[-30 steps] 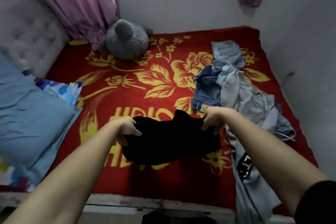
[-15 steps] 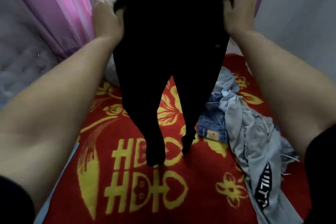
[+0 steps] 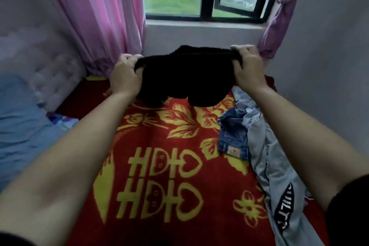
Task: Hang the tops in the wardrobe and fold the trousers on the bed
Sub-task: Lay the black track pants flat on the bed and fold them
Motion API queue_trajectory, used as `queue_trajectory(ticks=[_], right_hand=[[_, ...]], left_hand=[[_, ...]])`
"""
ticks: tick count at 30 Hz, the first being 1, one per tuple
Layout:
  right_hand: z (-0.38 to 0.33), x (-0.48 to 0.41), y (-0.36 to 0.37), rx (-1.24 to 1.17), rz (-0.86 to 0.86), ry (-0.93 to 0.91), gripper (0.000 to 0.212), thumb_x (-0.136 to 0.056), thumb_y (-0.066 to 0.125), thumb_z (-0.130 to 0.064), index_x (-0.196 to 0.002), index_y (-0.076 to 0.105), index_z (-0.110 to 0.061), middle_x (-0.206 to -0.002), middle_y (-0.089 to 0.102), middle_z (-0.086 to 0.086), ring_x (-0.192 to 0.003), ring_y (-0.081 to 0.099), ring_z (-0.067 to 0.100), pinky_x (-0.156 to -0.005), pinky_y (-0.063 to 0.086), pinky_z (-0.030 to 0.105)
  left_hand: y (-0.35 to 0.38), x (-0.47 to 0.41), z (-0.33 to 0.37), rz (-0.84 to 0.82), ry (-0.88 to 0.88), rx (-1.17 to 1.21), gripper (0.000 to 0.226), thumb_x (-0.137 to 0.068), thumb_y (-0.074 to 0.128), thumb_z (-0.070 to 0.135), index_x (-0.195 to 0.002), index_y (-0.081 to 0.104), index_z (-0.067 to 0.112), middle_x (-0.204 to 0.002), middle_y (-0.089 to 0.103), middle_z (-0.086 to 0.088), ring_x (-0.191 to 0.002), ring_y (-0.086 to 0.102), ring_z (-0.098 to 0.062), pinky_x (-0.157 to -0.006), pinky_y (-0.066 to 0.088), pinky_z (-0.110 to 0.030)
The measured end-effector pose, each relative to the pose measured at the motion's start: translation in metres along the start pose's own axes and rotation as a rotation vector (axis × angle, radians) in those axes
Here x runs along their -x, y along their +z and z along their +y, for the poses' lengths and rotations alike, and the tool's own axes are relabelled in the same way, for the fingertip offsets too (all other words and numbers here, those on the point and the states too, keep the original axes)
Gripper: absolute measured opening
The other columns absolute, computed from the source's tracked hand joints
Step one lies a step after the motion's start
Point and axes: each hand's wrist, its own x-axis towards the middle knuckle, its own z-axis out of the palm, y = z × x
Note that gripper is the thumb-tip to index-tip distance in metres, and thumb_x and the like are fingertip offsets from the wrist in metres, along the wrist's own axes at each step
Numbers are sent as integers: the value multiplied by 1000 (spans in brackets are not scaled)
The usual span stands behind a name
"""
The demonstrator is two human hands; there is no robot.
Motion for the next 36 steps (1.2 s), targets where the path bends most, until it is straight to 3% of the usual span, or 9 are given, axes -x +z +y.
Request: queue_trajectory(ticks=[4, 9, 16, 23, 27, 30, 33, 36], right_hand=[[45, 129, 42, 62, -383, 117, 36, -99, 55, -14, -134, 60, -12, -129, 54, 13, -117, 54, 32, -98, 41, 33], [108, 301, 108, 223, -779, 154, 35, -98, 56, -22, -132, 62, -23, -129, 53, 6, -105, 63, 35, -83, 53, 41], [147, 479, 154, 398, -1190, 217, 33, -102, 46, -31, -134, 55, -31, -123, 53, 5, -100, 65, 34, -73, 49, 38], [184, 575, 189, 474, -1265, 269, 43, -99, 49, -16, -141, 46, -25, -129, 47, 10, -96, 60, 35, -65, 40, 36], [197, 598, 213, 566, -1472, 265, 57, -95, 51, -16, -148, 31, -23, -140, 41, 13, -123, 44, 39, -93, 43, 47], [188, 590, 229, 695, -1490, 177, 55, -89, 59, -40, -135, 41, -16, -136, 43, 15, -131, 36, 38, -108, 31, 51], [183, 583, 238, 665, -1397, 20, 64, -85, 58, -61, -125, 48, -13, -123, 48, 14, -116, 46, 33, -97, 39, 45], [184, 584, 243, 486, -1291, 4, 62, -91, 57, -53, -139, 43, -15, -120, 50, 14, -108, 51, 32, -82, 46, 44]], left_hand=[[47, 133, -50, -345, -123, -243, 30, -95, 57, 35, -124, 66, 30, -124, 61, -4, -112, 54, -32, -90, 45, -40], [114, 305, -109, -728, -142, -559, 28, -92, 58, 34, -118, 66, 41, -120, 61, 8, -115, 44, -25, -92, 37, -37], [163, 479, -147, -1072, -75, -698, 25, -90, 54, 20, -113, 64, 22, -115, 58, -1, -113, 46, -26, -87, 36, -39], [206, 559, -182, -1256, -136, -722, 36, -86, 59, 9, -121, 54, 17, -119, 53, -5, -114, 46, -28, -87, 37, -40], [229, 584, -193, -1461, -247, -673, 53, -87, 57, 4, -137, 39, 11, -141, 41, -11, -135, 34, -31, -99, 39, -48], [239, 588, -187, -1445, -226, -729, 48, -92, 58, 30, -132, 39, 11, -135, 45, -13, -127, 40, -33, -94, 40, -47], [245, 582, -179, -1293, -123, -707, 47, -93, 58, 39, -127, 41, 12, -123, 50, -12, -113, 48, -31, -86, 41, -43], [255, 575, -179, -1262, -13, -625, 60, -88, 65, 22, -139, 34, 15, -119, 49, -10, -104, 51, -30, -72, 40, -39]])
